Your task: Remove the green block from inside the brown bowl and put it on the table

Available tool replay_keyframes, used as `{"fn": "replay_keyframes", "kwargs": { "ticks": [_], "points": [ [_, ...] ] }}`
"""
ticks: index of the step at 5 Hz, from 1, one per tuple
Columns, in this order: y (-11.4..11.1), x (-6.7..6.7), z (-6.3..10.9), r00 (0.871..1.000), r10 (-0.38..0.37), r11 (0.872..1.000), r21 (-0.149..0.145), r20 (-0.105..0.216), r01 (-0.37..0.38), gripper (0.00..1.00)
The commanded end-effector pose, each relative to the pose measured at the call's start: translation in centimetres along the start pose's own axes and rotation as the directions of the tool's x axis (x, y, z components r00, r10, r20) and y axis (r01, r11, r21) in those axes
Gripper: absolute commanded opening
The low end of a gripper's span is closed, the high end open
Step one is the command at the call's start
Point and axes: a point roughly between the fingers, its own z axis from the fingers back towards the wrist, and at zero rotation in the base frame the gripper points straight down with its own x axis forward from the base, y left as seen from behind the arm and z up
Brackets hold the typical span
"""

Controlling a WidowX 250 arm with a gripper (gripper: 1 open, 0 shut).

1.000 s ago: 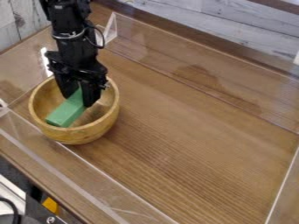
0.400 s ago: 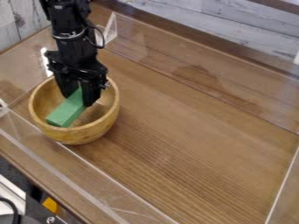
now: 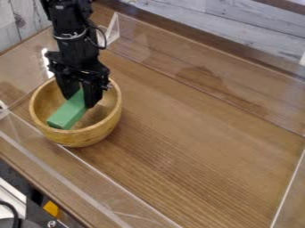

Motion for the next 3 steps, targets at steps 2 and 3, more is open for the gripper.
{"fn": "replay_keyframes", "kwargs": {
  "ticks": [2, 3],
  "points": [
    [0.2, 0.38, 1.59, 0.999, 0.008, 1.0, 0.024, 0.047, -0.009, 0.0],
    [0.13, 0.32, 1.8, 0.999, 0.011, 1.0, 0.027, 0.048, -0.012, 0.0]
  ]
}}
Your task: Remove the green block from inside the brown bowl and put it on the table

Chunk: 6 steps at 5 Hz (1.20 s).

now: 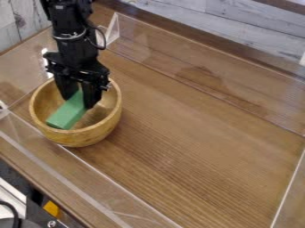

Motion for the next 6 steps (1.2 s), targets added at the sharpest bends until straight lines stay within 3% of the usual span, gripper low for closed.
{"fn": "replay_keyframes", "kwargs": {
  "ticks": [1, 6],
  "points": [
    [0.1, 0.4, 1.6, 0.999, -0.002, 1.0, 0.025, 0.051, 0.001, 0.0],
    [-2.4, -0.5, 3.2, 0.998, -0.022, 0.999, 0.043, 0.064, 0.02, 0.0]
  ]
}}
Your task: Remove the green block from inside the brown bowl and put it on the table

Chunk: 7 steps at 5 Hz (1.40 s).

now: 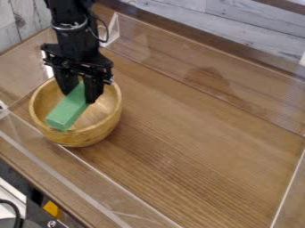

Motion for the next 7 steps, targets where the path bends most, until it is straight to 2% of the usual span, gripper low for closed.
{"fn": "replay_keyframes", "kwargs": {
  "ticks": [1, 7],
  "points": [
    [-0.5, 0.2, 1.2, 0.999, -0.013, 1.0, 0.018, 0.042, 0.012, 0.0],
    [-3.1, -0.8, -0.7, 0.995, -0.091, 0.994, 0.066, 0.036, 0.088, 0.0]
  ]
}}
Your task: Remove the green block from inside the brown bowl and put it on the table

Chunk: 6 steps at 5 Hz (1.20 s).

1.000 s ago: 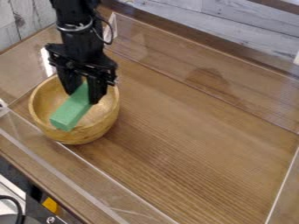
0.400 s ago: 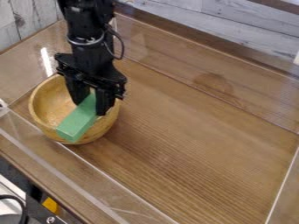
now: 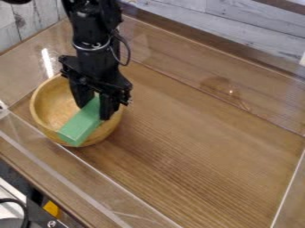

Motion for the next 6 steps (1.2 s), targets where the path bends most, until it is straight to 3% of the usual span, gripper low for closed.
{"fn": "replay_keyframes", "kwargs": {
  "ticks": [1, 4, 6],
  "points": [
    [-0.4, 0.2, 0.3, 1.0, -0.006, 1.0, 0.01, 0.021, 0.006, 0.0],
    [-1.1, 0.0, 0.2, 0.999, -0.019, 1.0, 0.014, 0.03, 0.019, 0.0],
    [-2.4, 0.1, -0.1, 0.999, -0.031, 0.999, -0.014, 0.031, 0.031, 0.0]
  ]
}}
